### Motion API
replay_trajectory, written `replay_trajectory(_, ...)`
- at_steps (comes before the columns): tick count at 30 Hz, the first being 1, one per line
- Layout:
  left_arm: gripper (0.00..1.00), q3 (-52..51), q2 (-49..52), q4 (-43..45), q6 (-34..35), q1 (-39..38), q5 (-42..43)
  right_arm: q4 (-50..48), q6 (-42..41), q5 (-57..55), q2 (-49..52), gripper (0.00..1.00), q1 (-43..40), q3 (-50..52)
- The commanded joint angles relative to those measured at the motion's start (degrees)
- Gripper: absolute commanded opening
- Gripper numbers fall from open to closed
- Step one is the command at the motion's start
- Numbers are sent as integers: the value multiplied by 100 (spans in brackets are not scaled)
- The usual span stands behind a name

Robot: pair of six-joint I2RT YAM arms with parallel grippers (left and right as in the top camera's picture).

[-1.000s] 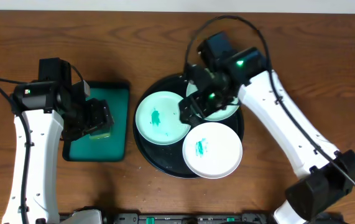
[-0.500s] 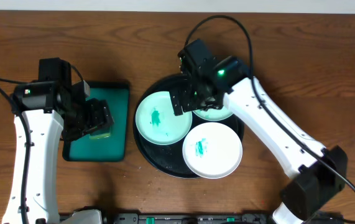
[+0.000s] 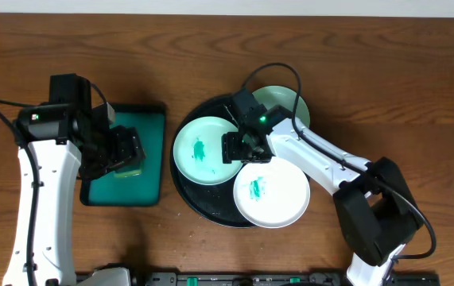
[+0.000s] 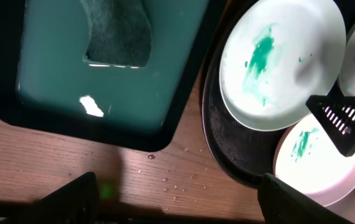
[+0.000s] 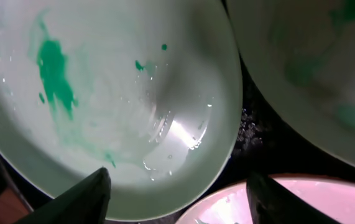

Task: Clean dirty plates on tray and stack at the side
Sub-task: 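Reach right gripper to the black tray and grip a plate rim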

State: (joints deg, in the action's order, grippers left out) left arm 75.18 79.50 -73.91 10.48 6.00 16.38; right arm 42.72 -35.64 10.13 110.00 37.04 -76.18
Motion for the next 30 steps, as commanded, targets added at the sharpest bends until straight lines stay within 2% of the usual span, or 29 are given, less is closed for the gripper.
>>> replay_trajectory(1,82,96,-9,-22,-31,31,7,-323,-415,44,-17,58,46,212)
replay_trajectory(9,82,96,-9,-22,-31,31,7,-1080,-861,20,-15,54,39,796)
replay_trajectory(20,82,96,-9,-22,-31,31,7,-1255,-846,-417,-17,49,35,848)
replay_trajectory(24,82,96,-9,-20,-31,31,7,-1360,-791,-457,-15,29,-26,848)
replay_trajectory(27,82,96,-9,-20,-31,31,7,-1373,-756,-533,-15,25,-24,848)
replay_trajectory(30,82,96,-9,-22,-31,31,7,-1368,-713,-579,-15,15,-20,848)
